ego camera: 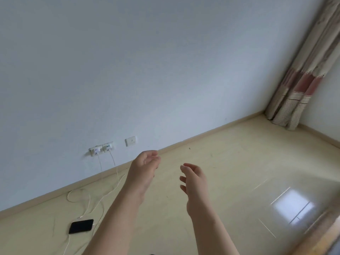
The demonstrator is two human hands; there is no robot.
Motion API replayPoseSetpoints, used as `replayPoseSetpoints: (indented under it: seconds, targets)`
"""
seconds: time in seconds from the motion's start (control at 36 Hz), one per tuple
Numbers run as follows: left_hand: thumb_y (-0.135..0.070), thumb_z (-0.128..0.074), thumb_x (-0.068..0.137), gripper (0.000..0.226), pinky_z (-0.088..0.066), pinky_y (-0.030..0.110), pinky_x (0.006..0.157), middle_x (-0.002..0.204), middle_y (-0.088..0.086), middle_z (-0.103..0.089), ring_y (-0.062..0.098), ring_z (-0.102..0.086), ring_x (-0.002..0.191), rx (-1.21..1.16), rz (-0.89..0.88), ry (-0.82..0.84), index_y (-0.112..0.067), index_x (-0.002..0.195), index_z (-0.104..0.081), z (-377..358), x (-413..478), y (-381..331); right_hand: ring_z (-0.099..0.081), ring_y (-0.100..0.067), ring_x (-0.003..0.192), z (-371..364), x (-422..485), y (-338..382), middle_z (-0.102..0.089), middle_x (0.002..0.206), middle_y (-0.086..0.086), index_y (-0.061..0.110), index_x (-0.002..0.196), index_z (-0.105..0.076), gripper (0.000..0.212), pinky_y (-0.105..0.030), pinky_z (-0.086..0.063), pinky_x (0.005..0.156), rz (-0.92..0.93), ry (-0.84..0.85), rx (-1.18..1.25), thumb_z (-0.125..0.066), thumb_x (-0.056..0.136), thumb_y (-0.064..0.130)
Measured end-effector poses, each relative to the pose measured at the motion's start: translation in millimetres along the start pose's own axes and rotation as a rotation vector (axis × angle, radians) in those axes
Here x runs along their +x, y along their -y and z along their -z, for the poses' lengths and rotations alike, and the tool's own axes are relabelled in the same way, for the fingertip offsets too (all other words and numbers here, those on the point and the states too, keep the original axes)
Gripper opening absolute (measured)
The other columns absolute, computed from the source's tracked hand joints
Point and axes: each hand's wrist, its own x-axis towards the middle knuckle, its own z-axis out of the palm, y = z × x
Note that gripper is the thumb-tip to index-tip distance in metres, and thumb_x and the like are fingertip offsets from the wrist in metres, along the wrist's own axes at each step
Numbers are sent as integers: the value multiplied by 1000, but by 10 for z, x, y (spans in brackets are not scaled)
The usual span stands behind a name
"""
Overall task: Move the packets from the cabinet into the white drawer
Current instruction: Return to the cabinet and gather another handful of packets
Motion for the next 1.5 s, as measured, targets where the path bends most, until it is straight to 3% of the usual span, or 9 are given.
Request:
replayPoseSetpoints:
  seconds: [0.22, 0.39, 0.64, 0.78, 1.11, 1.5]
  targets:
    - [-22, -51, 94, 14, -44, 40, 100, 103, -13, -57, 15, -55, 111, 51, -35, 168, -30, 103, -59, -807, 1553, -549, -55, -15, 104, -84, 1374, 800, -56, 100, 10, 22, 106, -55, 14, -35, -45, 95, 22, -133, 71, -53, 92, 19]
    - [-19, -52, 92, 13, -47, 41, 97, 95, -4, -59, 18, -58, 104, 103, 17, 341, -28, 100, -59, -1793, 2258, -668, -56, -14, 96, 458, 2295, 1089, -56, 98, 8, 19, 108, -55, 16, -31, -44, 85, -3, -306, 173, -53, 93, 17]
    - [-17, -52, 93, 14, -48, 39, 92, 92, -3, -59, 20, -57, 97, 102, -31, 483, -24, 102, -59, -3827, 3259, -1193, -54, -15, 89, 1771, 3831, 2088, -55, 91, 6, 17, 106, -55, 14, -26, -44, 73, 118, -464, 239, -53, 92, 17]
    - [-13, -51, 93, 14, -49, 39, 89, 88, -5, -57, 17, -56, 92, 52, -70, 530, -21, 102, -59, -4902, 3668, -1615, -53, -15, 90, 2480, 4483, 2695, -55, 91, 7, 18, 104, -57, 13, -28, -44, 76, 190, -535, 261, -54, 92, 17]
    - [-14, -51, 94, 12, -49, 35, 84, 97, -2, -59, 15, -58, 93, 53, -105, 730, -23, 97, -59, -7276, 4477, -1942, -50, -16, 82, 3929, 5975, 3276, -54, 83, 4, 16, 102, -58, 11, -26, -42, 69, 161, -690, 327, -54, 92, 15]
    - [-14, -53, 94, 11, -45, 26, 74, 92, -5, -59, 10, -56, 84, 111, -158, 1009, -23, 99, -59, -10220, 5067, -2549, -54, -16, 88, 5912, 7479, 4403, -56, 92, 5, 15, 105, -56, 13, -27, -44, 72, 189, -896, 398, -53, 92, 15]
